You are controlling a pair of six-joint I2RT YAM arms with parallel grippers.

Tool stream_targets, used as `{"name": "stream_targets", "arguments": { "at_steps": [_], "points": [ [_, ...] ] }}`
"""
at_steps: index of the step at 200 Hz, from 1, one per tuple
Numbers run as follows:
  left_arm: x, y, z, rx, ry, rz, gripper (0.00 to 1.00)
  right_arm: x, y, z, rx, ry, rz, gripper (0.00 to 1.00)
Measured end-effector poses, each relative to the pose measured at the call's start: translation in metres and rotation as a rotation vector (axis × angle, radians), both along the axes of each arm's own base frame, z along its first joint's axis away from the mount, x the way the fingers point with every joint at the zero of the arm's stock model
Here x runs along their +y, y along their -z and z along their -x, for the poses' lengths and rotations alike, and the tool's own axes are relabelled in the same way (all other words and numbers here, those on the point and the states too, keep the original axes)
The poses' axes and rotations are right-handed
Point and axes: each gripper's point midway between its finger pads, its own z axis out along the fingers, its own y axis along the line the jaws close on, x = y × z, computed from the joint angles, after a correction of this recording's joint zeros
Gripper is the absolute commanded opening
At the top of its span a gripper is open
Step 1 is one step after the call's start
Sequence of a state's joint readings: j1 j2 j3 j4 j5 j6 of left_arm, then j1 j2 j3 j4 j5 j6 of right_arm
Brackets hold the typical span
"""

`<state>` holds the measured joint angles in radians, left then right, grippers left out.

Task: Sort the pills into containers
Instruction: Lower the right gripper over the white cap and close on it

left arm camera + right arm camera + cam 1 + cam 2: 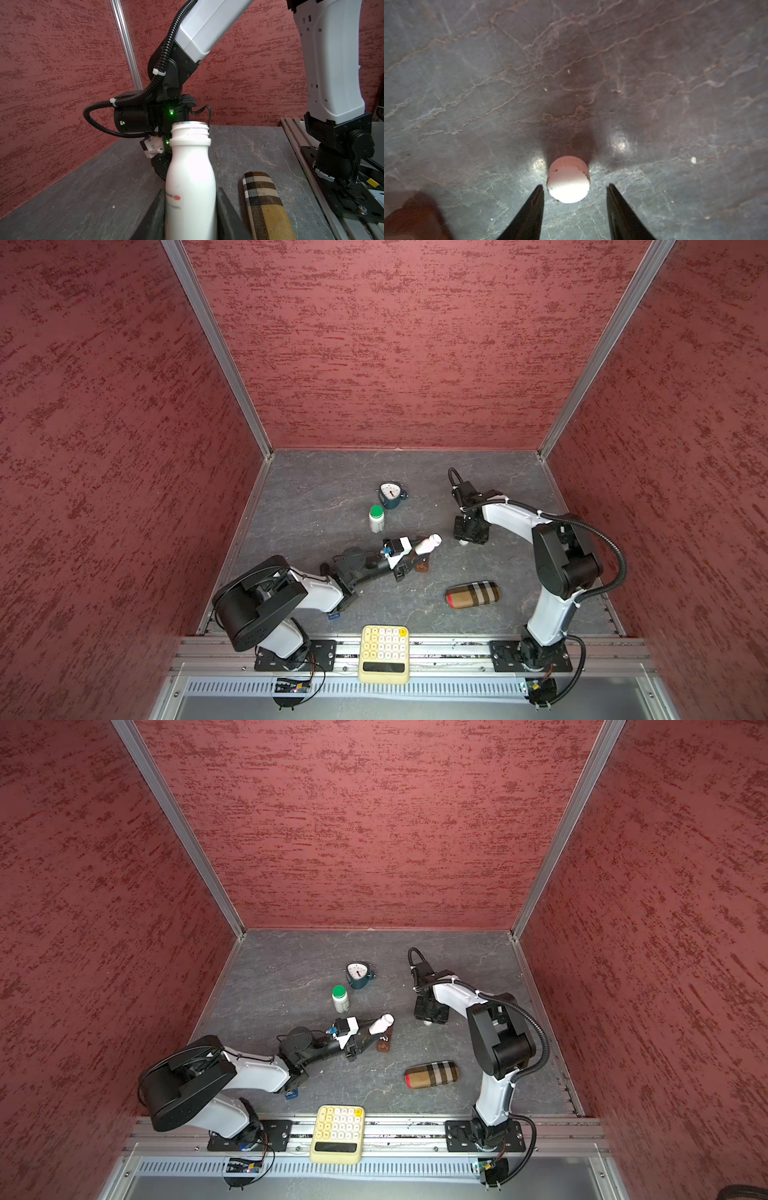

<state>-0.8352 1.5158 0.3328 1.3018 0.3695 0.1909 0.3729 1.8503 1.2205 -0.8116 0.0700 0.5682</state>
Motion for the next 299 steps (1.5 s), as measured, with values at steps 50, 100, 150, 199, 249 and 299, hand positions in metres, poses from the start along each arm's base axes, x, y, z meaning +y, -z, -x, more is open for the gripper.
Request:
{"name": "stream_targets", "arguments": {
  "at_steps": [50,100,150,199,249,299],
  "points": [
    [0.000,0.000,0.000,0.000,0.000,0.000,0.00,-0.002,0.002,-0.001,0.007,-0.004,0.001,0.44],
    [0.000,-0.001,0.000,-0.002,0.000,0.001,0.00,-0.003,0.001,-0.005,0.003,-0.005,-0.005,0.41],
    [0.000,-0.001,0.000,0.000,0.000,-0.001,0.00,-0.002,0.004,-0.004,0.015,-0.011,-0.011,0.40],
    [0.001,-0.002,0.001,-0.001,0.000,-0.001,0.00,-0.002,0.005,-0.003,0.019,-0.013,-0.013,0.36],
    [0.001,-0.001,0.001,-0.004,-0.001,-0.007,0.00,-0.002,0.004,-0.004,0.022,-0.014,-0.017,0.34],
    [0.006,0.000,-0.004,-0.003,-0.009,-0.004,0.00,0.000,-0.011,-0.004,0.015,-0.028,-0.031,0.32]
  ]
}}
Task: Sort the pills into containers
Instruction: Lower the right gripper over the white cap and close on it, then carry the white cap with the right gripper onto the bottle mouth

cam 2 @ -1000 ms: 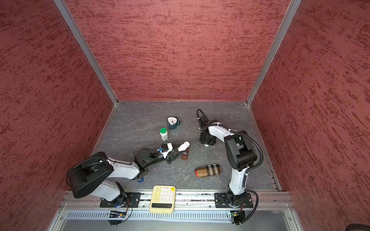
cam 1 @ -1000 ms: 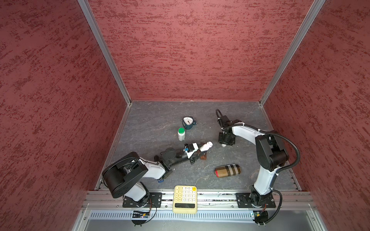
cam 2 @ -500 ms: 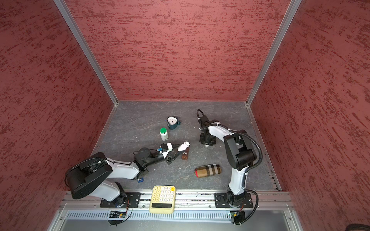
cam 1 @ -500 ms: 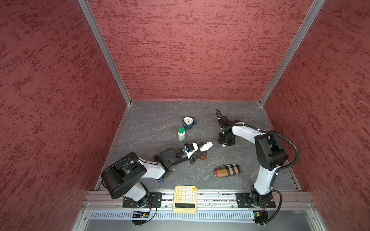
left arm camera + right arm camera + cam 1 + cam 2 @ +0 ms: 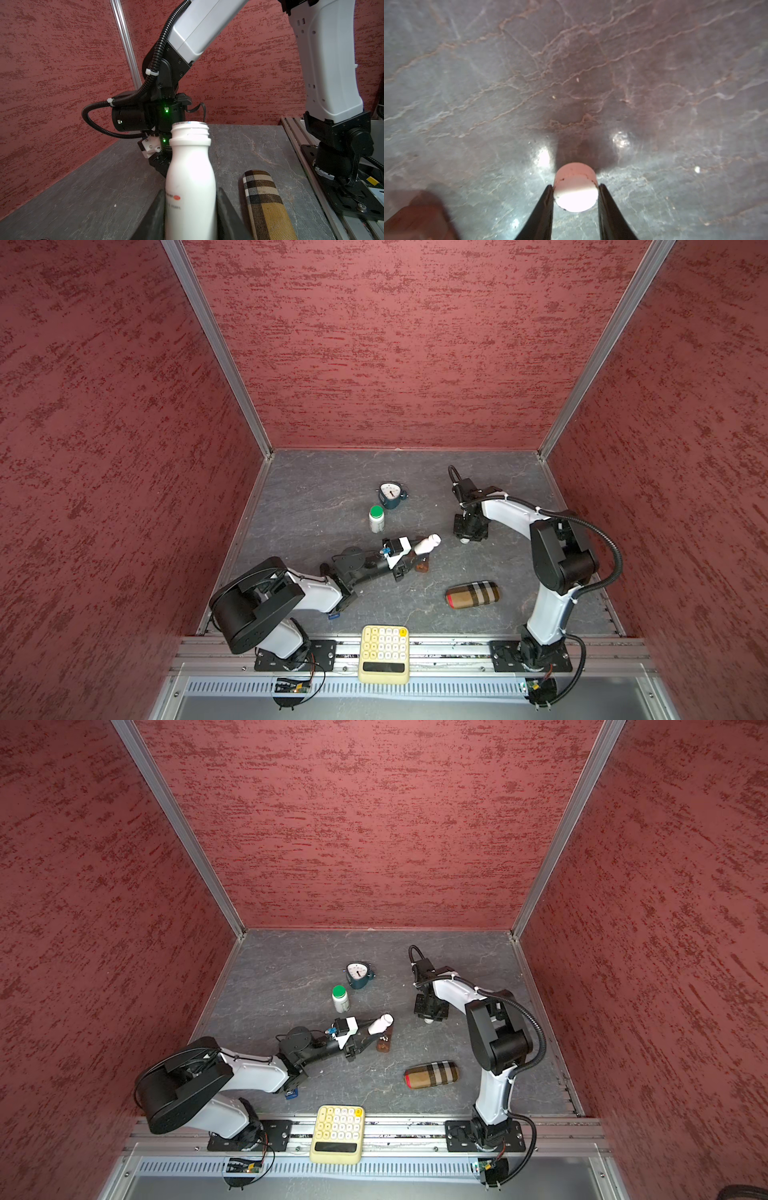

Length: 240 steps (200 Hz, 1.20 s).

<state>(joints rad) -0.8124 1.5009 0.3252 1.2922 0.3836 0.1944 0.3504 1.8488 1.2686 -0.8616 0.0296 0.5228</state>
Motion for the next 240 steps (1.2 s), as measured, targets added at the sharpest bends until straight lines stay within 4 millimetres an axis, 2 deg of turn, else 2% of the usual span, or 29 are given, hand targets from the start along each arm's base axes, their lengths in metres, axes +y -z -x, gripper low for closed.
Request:
{"name": "stream_targets", "arguments": {
  "at_steps": [12,27,60,87,100,112,126,147,240],
  "points": [
    [0.003,0.001,-0.005,0.000,-0.008,0.004,0.00,0.001,-0.013,0.002,-0.015,-0.008,-0.014,0.32],
    [0.005,0.006,-0.011,0.005,-0.016,-0.001,0.00,0.004,-0.041,0.005,-0.052,-0.020,-0.050,0.32],
    [-0.001,0.020,-0.022,0.022,-0.002,-0.022,0.00,0.018,-0.132,0.009,-0.214,-0.071,-0.190,0.32],
    [-0.013,0.021,-0.030,0.015,0.026,-0.020,0.00,0.033,-0.209,0.025,-0.342,-0.138,-0.338,0.32],
    [-0.019,0.020,-0.033,0.009,0.040,-0.017,0.00,0.039,-0.234,0.036,-0.378,-0.168,-0.400,0.32],
    [-0.023,0.019,-0.036,0.002,0.053,-0.013,0.00,0.043,-0.249,0.045,-0.390,-0.192,-0.446,0.32],
    [-0.028,0.018,-0.037,-0.004,0.066,-0.010,0.00,0.049,-0.256,0.053,-0.381,-0.214,-0.489,0.32],
    [-0.031,0.013,-0.039,-0.017,0.076,0.000,0.00,0.056,-0.255,0.062,-0.342,-0.234,-0.538,0.32],
    [-0.037,0.000,-0.038,-0.046,0.104,0.026,0.00,0.068,-0.228,0.081,-0.217,-0.267,-0.618,0.32]
  ]
}}
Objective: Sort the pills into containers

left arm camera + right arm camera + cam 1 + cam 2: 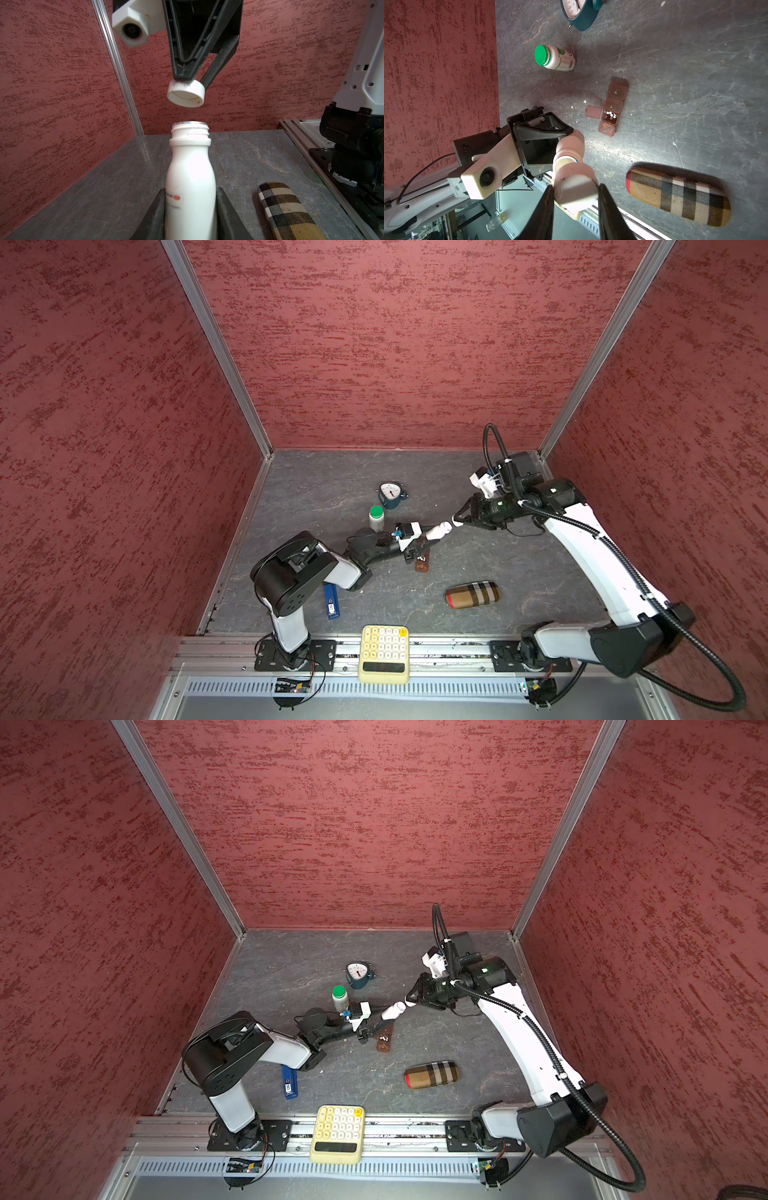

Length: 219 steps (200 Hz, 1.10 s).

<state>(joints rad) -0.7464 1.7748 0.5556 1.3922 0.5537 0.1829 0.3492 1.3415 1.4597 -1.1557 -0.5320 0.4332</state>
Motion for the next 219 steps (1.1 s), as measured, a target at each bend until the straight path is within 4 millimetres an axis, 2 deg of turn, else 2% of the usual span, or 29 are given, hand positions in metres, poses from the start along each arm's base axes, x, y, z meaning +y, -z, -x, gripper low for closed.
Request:
{"name": "stream_targets", "arguments": {
  "at_steps": [76,142,219],
  "points": [
    [0.000,0.000,0.001,0.009,0.008,0.002,0.00,0.006,-0.001,0.003,-0.002,-0.036,-0.021,0.31],
    [-0.001,0.000,0.002,0.010,0.010,0.002,0.00,0.011,0.014,0.004,0.036,-0.061,-0.004,0.32],
    [-0.003,0.001,0.005,0.012,0.019,0.000,0.00,0.017,0.016,0.007,0.043,-0.086,-0.003,0.32]
  ]
}}
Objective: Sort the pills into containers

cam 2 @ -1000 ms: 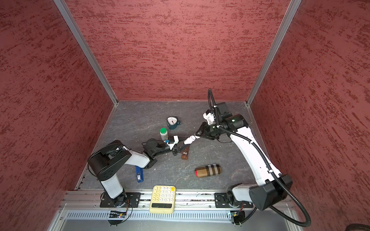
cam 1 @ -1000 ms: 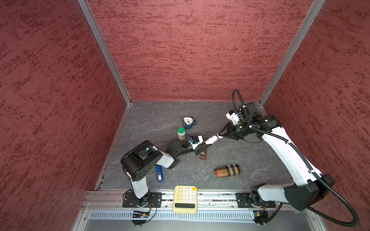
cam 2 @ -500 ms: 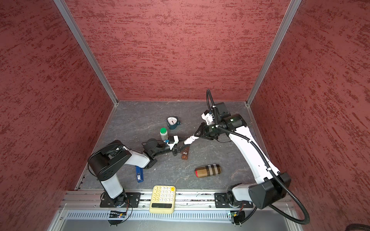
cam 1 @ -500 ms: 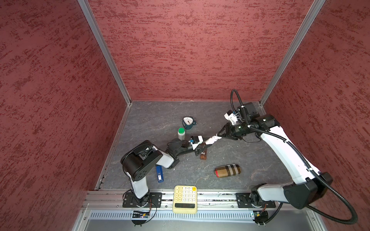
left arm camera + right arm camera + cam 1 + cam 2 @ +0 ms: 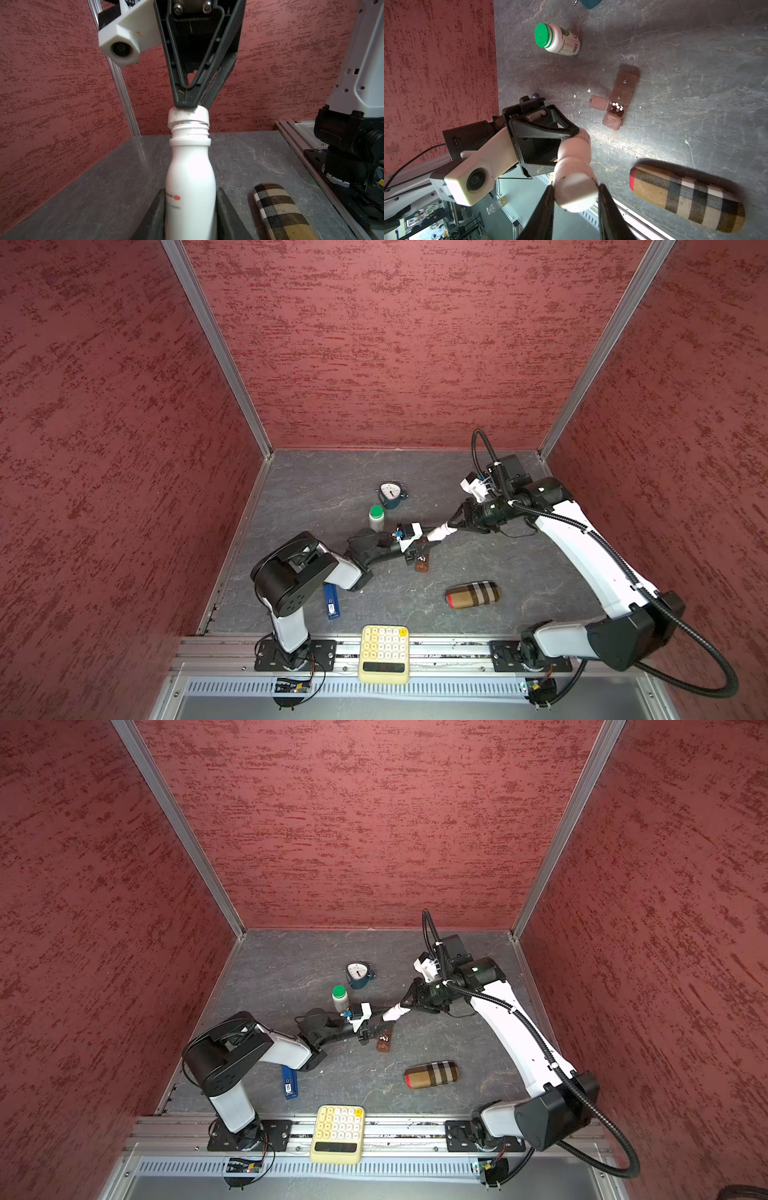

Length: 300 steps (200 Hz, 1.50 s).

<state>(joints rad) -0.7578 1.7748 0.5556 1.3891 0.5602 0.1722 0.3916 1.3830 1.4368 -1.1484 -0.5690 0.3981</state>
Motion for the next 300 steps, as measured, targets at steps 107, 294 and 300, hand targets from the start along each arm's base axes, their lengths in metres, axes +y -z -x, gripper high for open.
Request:
{"name": "stream_targets", "arguments": {
  "at_steps": [107,294,300],
  "points": [
    [-0.0010,0.0016,0.0009,-0.006,0.001,-0.008,0.00,0.0084,0.0022,0.0031,-0.002,-0.044,0.078,0.32],
    [-0.0048,0.0054,-0.0054,-0.080,-0.109,-0.038,0.00,0.0073,0.0055,0.0004,0.034,0.113,0.100,0.29],
    [-0.0049,0.0055,-0.0055,-0.082,-0.111,-0.039,0.00,0.0072,0.0059,0.0004,0.036,0.121,0.096,0.29]
  ]
}}
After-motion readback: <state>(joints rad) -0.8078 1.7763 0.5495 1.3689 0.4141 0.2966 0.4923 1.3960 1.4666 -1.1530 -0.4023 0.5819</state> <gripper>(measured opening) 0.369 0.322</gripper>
